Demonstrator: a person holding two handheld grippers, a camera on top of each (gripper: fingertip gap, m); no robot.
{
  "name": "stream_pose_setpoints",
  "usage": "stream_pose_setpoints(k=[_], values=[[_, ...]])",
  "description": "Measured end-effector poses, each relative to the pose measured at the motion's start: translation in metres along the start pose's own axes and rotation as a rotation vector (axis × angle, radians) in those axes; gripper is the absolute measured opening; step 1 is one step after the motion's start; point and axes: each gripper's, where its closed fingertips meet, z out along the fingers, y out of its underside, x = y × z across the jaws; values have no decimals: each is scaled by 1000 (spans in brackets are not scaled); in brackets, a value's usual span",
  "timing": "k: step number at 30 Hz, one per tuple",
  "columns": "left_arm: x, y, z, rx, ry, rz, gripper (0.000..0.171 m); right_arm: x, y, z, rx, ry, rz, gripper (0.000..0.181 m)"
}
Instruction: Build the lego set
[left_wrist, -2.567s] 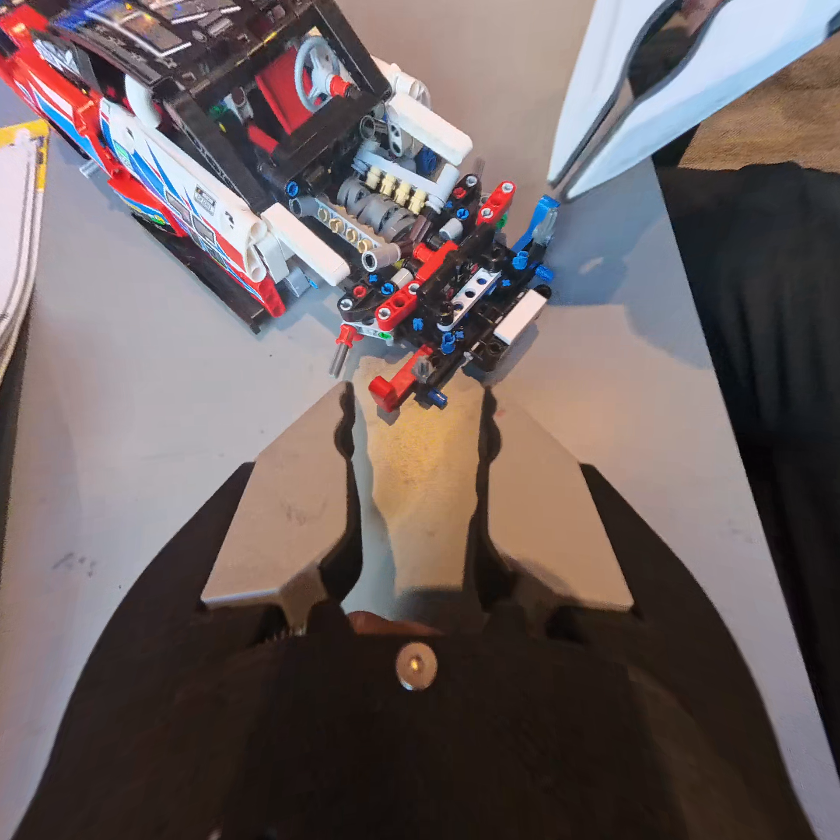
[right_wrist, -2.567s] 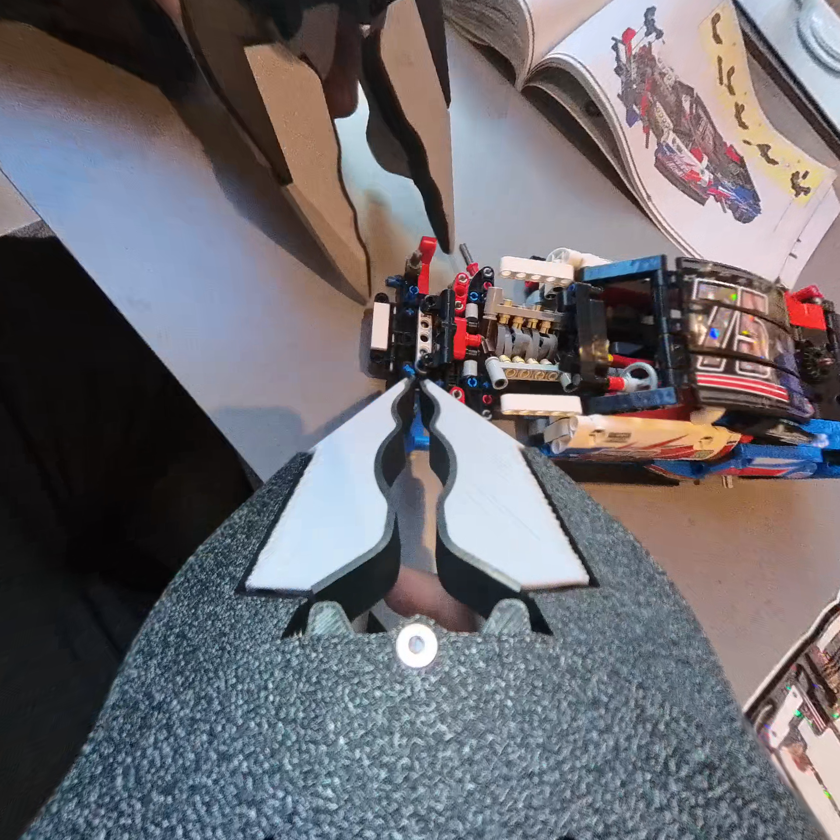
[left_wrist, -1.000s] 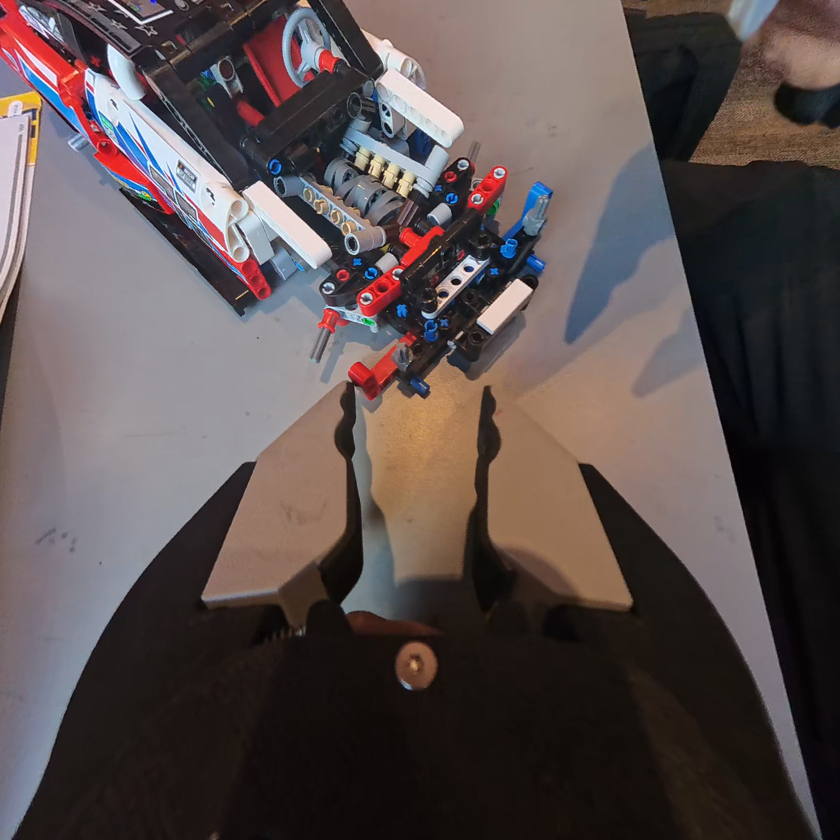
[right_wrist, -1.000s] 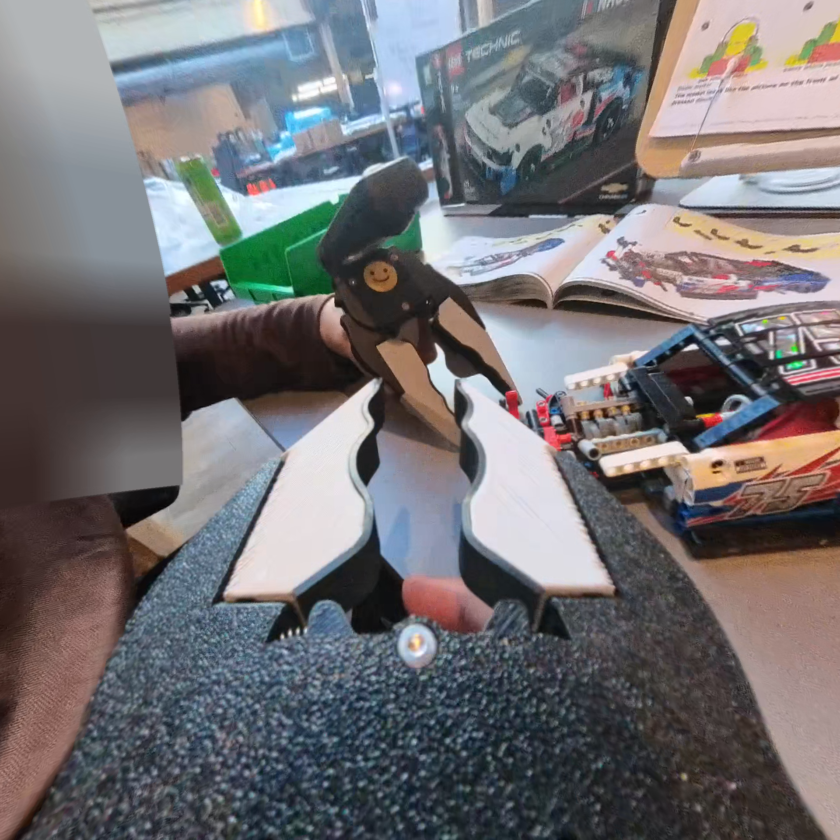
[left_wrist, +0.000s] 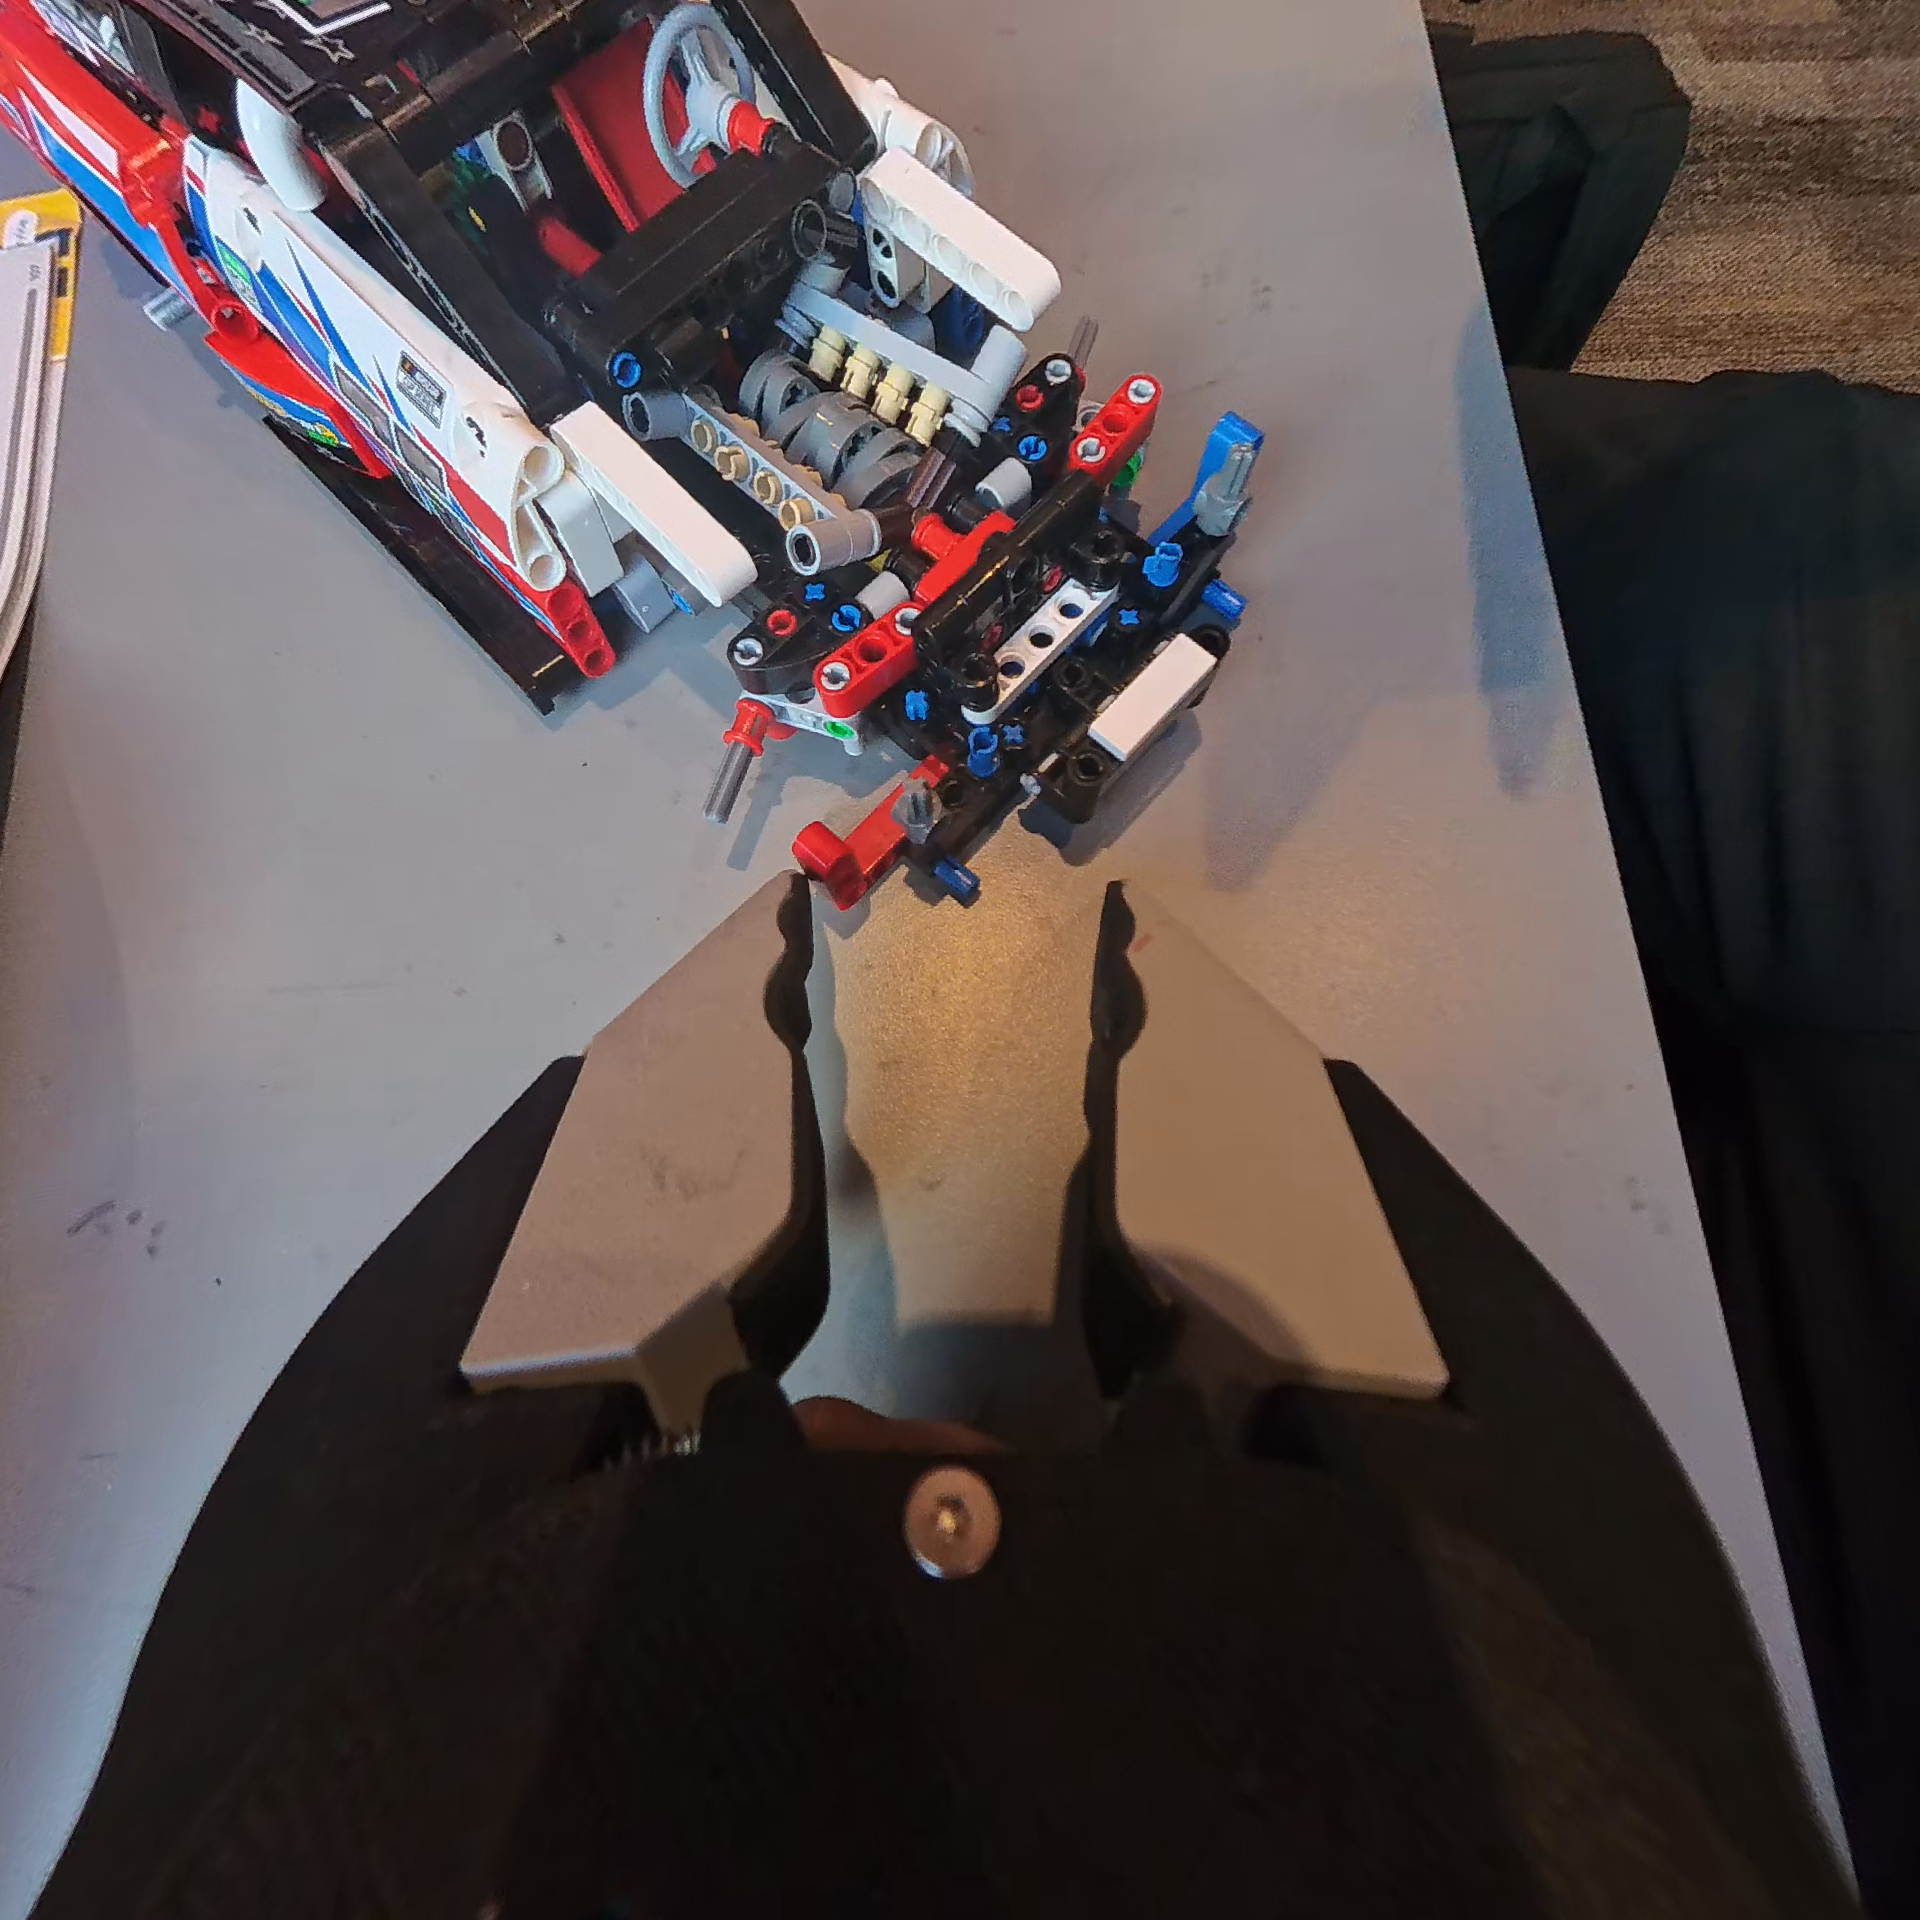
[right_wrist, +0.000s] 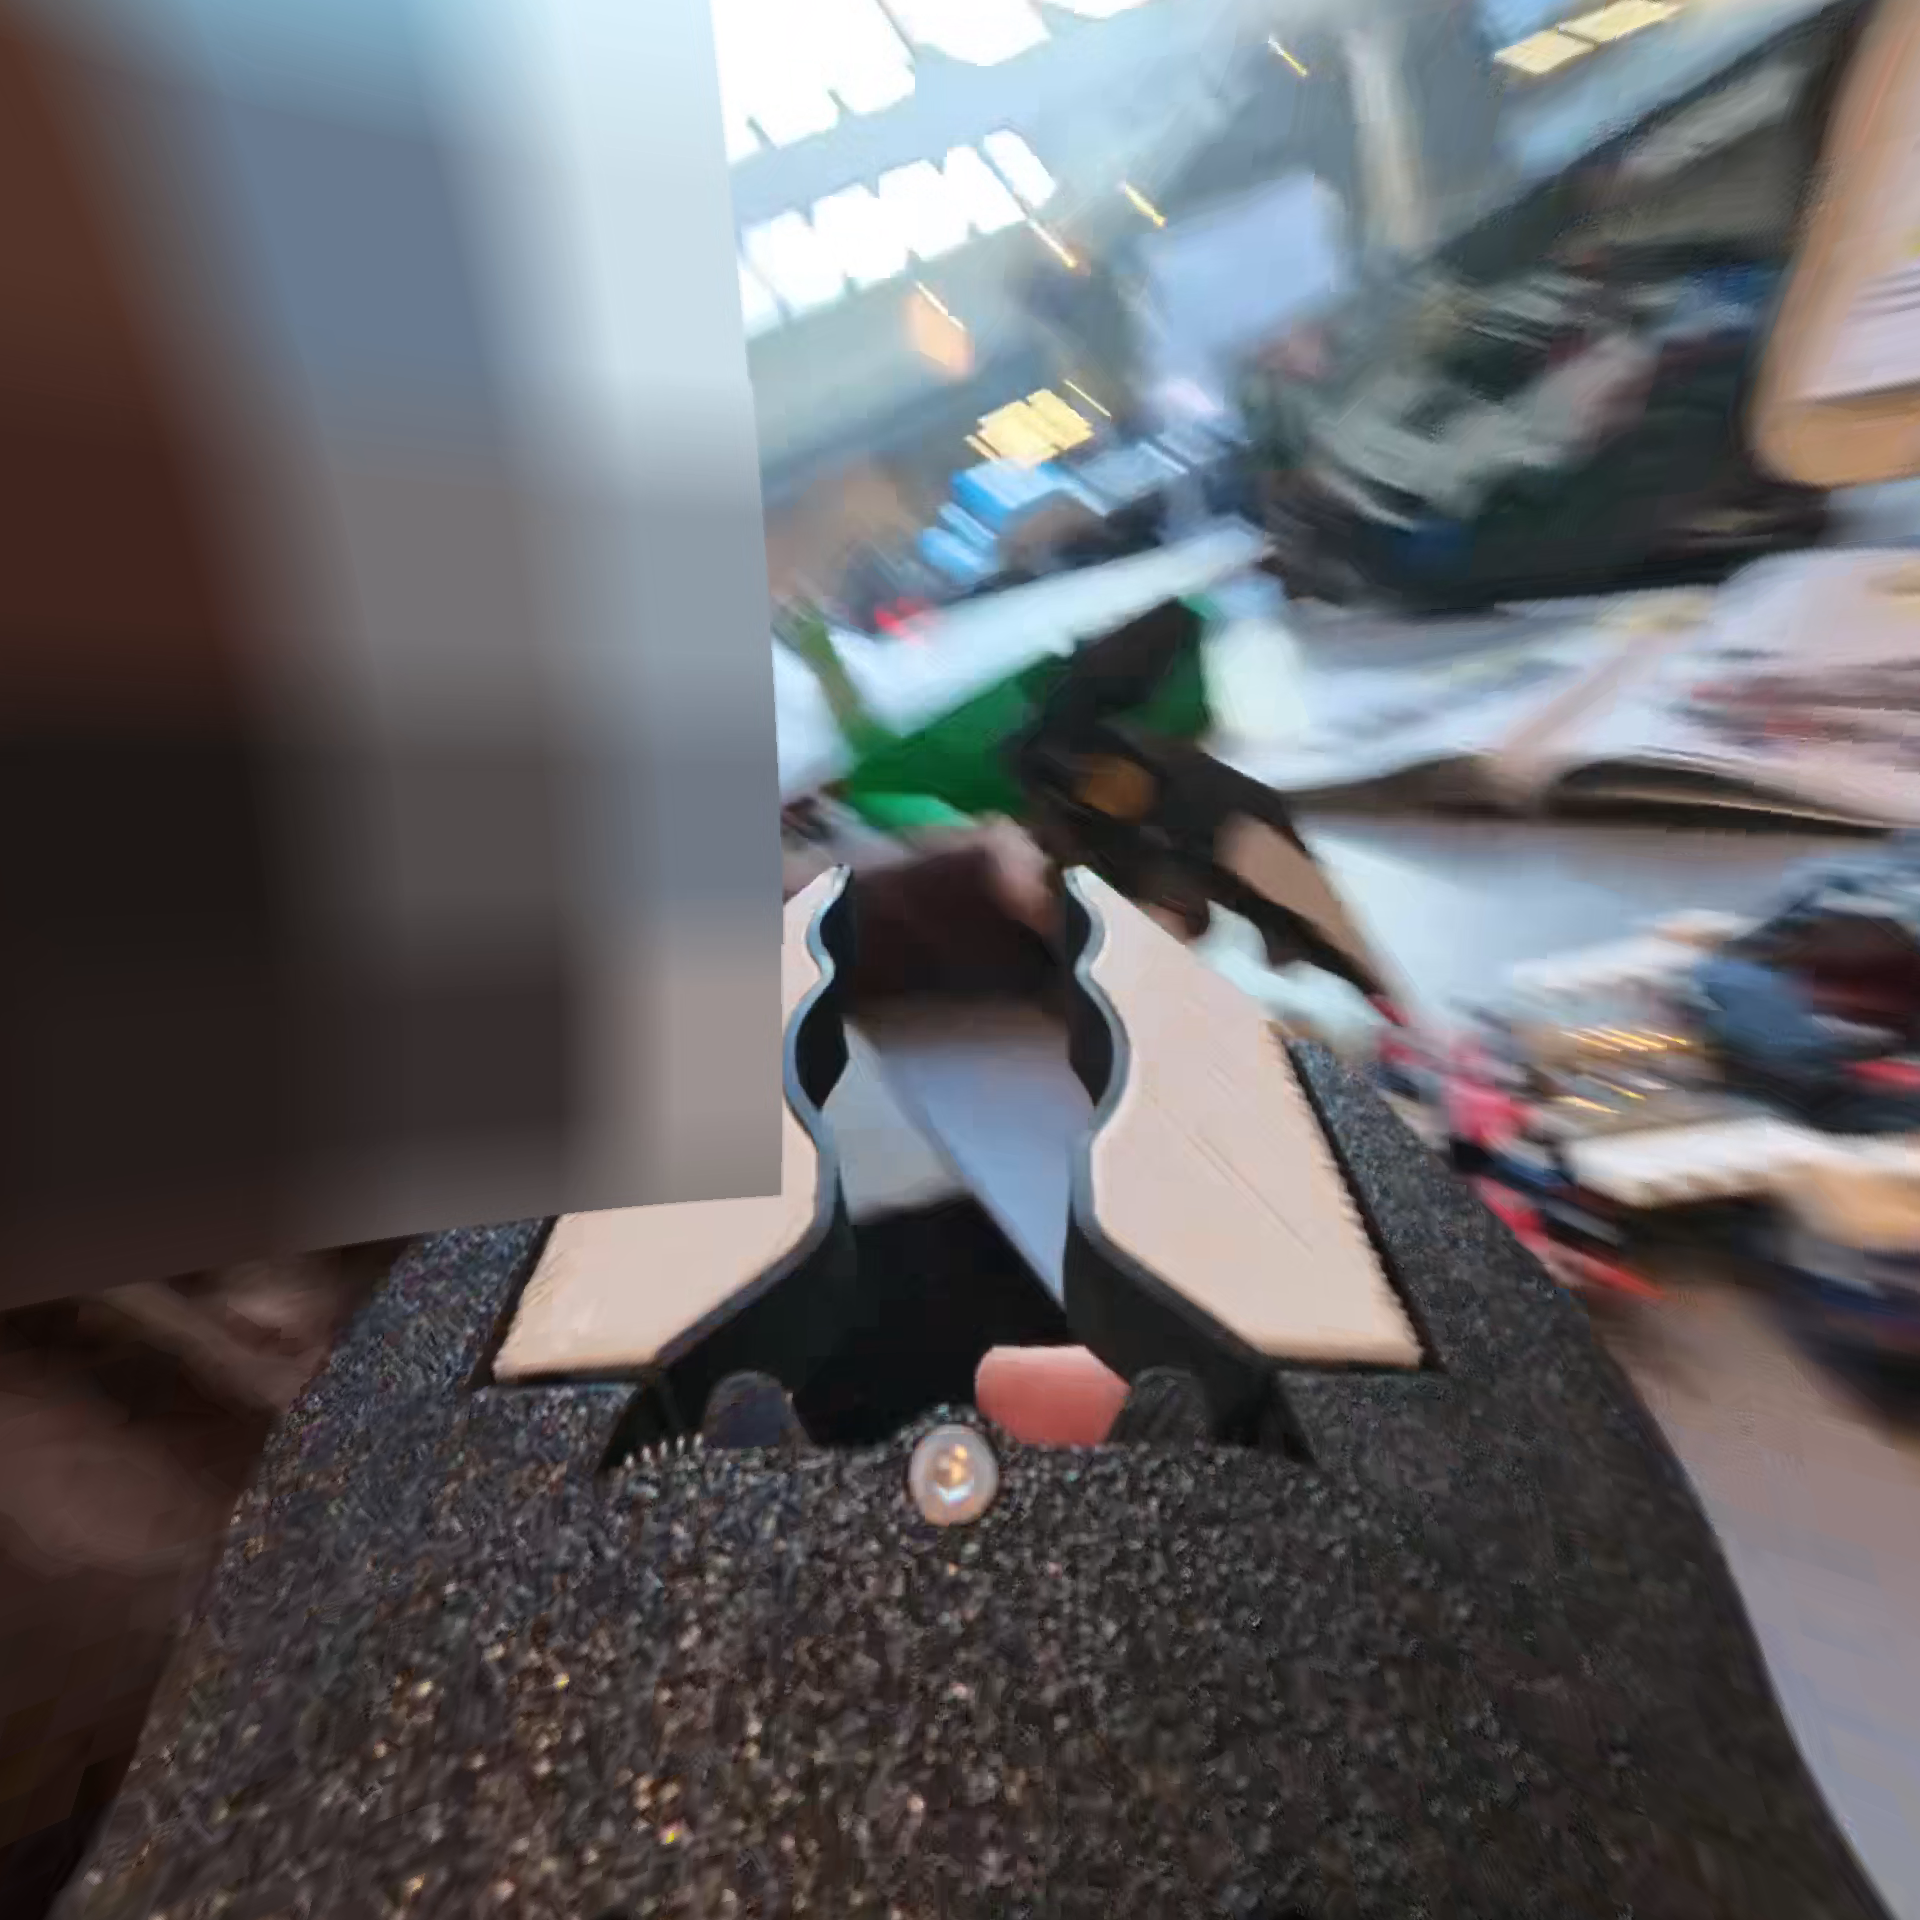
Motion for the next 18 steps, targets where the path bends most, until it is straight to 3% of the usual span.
stream_pose_setpoints(k=[1,3,7,10,13,18], values=[[0,0,0,0,0,0,53,18,15,0,-115,165,-142,39],[0,0,0,0,2,-2,53,48,35,-8,-311,448,-428,38],[0,0,0,-2,9,-10,53,72,75,-10,-634,653,-780,37],[0,0,0,-2,10,-10,53,90,91,-12,-786,742,-1017,27],[0,0,0,-2,9,-9,53,107,105,-16,-897,779,-1082,25],[0,0,0,-2,6,-10,53,114,106,-12,-949,777,-1213,18]])
